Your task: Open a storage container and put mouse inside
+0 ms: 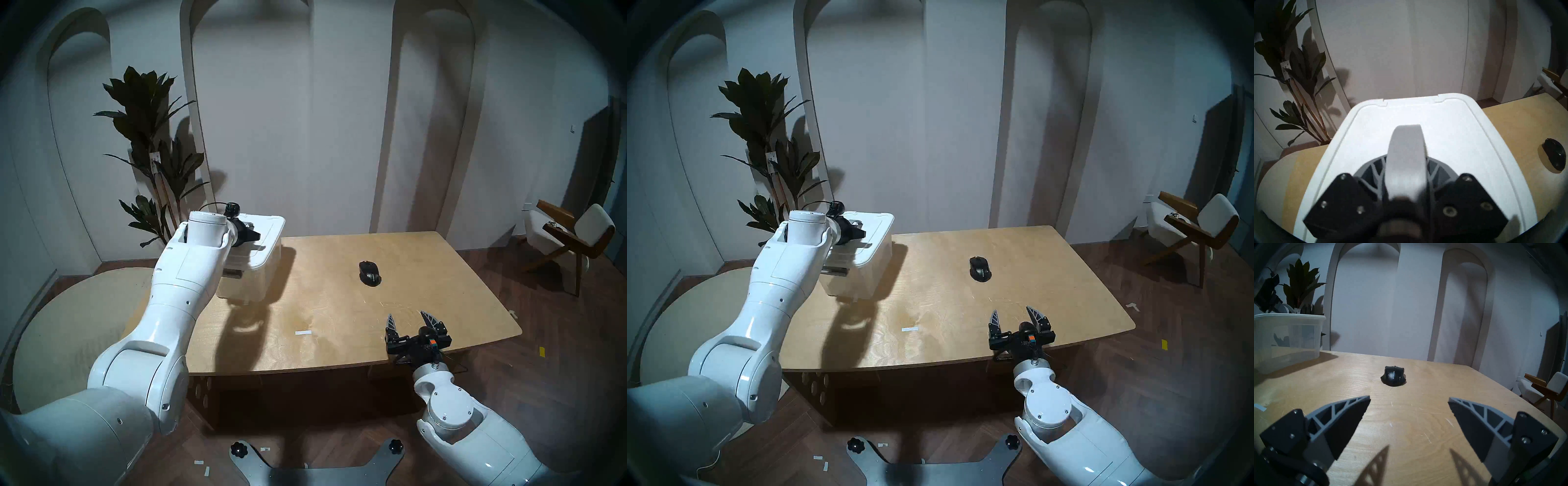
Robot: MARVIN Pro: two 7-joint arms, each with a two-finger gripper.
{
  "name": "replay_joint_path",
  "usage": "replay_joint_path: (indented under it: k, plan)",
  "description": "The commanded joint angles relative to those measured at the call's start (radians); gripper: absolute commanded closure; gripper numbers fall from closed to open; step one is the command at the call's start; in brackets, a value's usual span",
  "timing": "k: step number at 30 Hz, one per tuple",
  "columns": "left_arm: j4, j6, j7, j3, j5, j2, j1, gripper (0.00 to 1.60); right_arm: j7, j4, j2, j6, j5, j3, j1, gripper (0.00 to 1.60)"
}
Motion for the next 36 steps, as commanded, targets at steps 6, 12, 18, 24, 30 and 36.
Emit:
replay_joint_path:
  k: [6, 12, 18, 24, 30, 36]
  plan:
    - [-0.159, -0.008, -0.093, 0.019, -0.038, -0.005, -0.012, 1.60, 0.002, -0.021, -0.002, -0.009, 0.002, 0.000, 0.003, 0.00]
    - [-0.260, -0.001, -0.063, 0.008, -0.016, 0.051, 0.035, 1.60, 0.001, -0.021, -0.002, -0.010, 0.002, -0.001, 0.003, 0.00]
    - [-0.389, 0.004, -0.047, -0.034, -0.002, 0.111, 0.089, 1.60, 0.000, -0.019, -0.002, -0.008, 0.001, -0.002, 0.005, 0.00]
    - [-0.421, -0.016, -0.020, -0.070, 0.021, 0.145, 0.108, 1.60, -0.002, -0.017, -0.002, -0.007, 0.001, -0.003, 0.006, 0.00]
    - [-0.487, -0.025, 0.004, -0.099, 0.052, 0.188, 0.132, 1.60, -0.003, -0.014, -0.002, -0.006, 0.000, -0.004, 0.008, 0.00]
    - [-0.559, -0.012, 0.061, -0.175, 0.097, 0.258, 0.196, 1.60, -0.004, -0.013, -0.002, -0.006, 0.000, -0.005, 0.008, 0.00]
